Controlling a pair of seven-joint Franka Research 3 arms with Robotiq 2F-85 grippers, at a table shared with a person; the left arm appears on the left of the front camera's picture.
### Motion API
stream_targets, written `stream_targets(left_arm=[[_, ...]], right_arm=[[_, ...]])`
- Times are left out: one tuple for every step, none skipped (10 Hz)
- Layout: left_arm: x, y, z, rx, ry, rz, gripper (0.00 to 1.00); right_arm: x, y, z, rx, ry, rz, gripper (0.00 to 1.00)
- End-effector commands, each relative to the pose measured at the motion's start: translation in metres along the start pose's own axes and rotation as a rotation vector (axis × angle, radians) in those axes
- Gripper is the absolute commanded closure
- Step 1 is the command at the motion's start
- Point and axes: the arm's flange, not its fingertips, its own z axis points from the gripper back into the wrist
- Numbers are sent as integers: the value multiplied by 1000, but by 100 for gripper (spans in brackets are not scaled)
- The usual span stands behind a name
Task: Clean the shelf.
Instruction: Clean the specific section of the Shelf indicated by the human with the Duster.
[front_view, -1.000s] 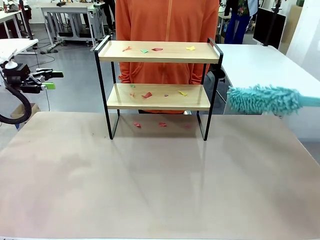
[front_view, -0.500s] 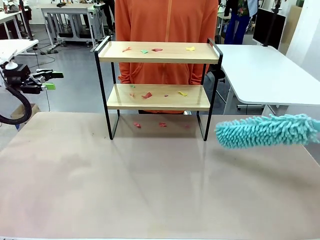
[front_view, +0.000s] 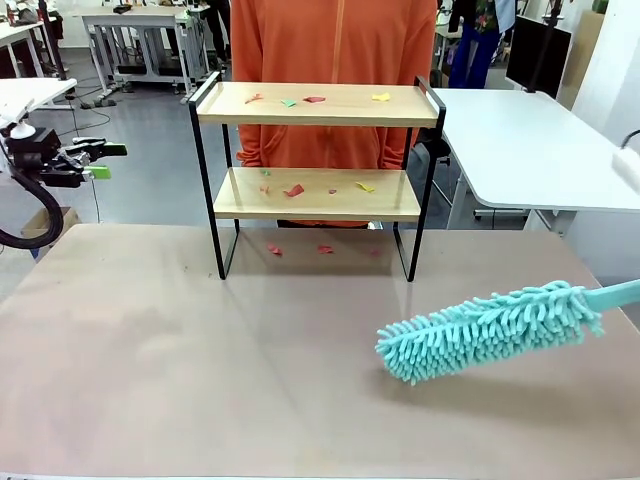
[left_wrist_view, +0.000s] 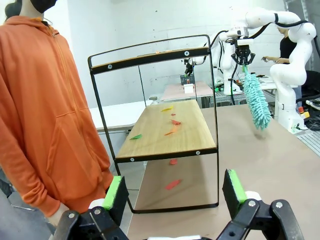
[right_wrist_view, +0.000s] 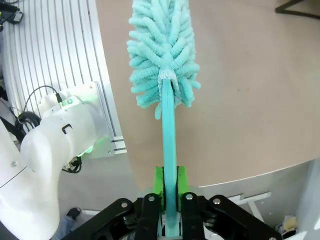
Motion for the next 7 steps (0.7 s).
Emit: stream_targets(left_arm=[[1, -3, -1, -7, 18, -11, 0], [1, -3, -1, -7, 18, -11, 0], [1, -3, -1, -7, 18, -11, 0], [1, -3, -1, -7, 18, -11, 0], [1, -3, -1, -7, 18, -11, 0], [1, -3, -1, -7, 18, -11, 0], [1, -3, -1, -7, 18, -11, 0]], right_arm=[[-8, 2, 4, -15, -12, -18, 87], [-8, 2, 4, -15, -12, -18, 87], [-8, 2, 4, -15, -12, -18, 87], [-8, 2, 4, -15, -12, -18, 87], [-8, 2, 4, -15, -12, -18, 87], [-8, 2, 4, -15, -12, -18, 87], [-8, 2, 4, -15, -12, -18, 87]])
